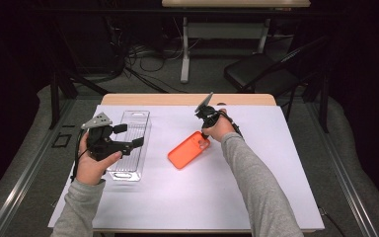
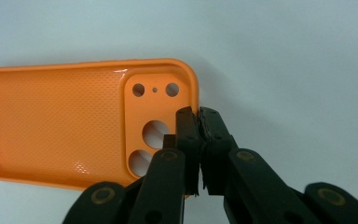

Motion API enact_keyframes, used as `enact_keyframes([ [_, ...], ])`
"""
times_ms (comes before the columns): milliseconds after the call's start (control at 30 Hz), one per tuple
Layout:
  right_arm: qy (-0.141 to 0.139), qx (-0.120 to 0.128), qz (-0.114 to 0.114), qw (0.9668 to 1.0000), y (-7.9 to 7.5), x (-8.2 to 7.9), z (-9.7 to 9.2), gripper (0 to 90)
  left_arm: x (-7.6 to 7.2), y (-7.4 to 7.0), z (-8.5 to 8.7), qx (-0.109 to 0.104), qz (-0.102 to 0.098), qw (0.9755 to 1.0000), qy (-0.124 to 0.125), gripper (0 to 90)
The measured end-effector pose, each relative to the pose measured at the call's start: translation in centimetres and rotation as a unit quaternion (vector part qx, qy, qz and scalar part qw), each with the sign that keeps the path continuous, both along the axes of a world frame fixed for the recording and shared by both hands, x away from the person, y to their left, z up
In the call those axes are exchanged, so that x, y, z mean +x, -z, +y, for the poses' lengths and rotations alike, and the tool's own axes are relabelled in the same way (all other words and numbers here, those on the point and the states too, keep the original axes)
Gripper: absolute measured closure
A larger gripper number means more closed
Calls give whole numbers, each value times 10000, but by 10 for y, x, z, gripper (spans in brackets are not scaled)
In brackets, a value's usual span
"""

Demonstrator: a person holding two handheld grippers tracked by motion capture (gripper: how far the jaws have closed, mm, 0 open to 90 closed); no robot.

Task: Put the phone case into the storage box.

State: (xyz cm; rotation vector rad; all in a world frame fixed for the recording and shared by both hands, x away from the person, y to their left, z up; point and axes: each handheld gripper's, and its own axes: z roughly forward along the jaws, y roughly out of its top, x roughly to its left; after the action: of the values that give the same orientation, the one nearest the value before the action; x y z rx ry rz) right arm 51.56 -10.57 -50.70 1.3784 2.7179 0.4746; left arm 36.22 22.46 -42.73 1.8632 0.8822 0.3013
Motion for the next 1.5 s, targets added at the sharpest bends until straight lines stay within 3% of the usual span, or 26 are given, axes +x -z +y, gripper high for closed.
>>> enact_keyframes([
  [433, -131, 235, -213, 9994, -13, -8, -6, 876, 0, 0, 1, 4, 6, 10000, -16, 110],
  [700, -122, 511, -572, 9970, -23, -19, -13, 876, 0, 0, 1, 14, -19, 10000, -23, 114],
  [867, -212, 656, -951, 9931, -30, -28, -19, 876, 0, 0, -1, 24, -15, 10000, -32, 114],
  [1100, -262, 734, -1306, 9884, -38, -41, -22, 876, 0, 1, -1, 20, -12, 10000, -34, 119],
  [1200, -259, 862, -1499, 9846, -40, -47, -24, 875, 0, 1, -1, 13, -19, 10000, -28, 125],
  [1500, -306, 1052, -1827, 9770, -43, -64, -28, 875, 0, 2, -2, 36, -21, 10000, -29, 132],
])
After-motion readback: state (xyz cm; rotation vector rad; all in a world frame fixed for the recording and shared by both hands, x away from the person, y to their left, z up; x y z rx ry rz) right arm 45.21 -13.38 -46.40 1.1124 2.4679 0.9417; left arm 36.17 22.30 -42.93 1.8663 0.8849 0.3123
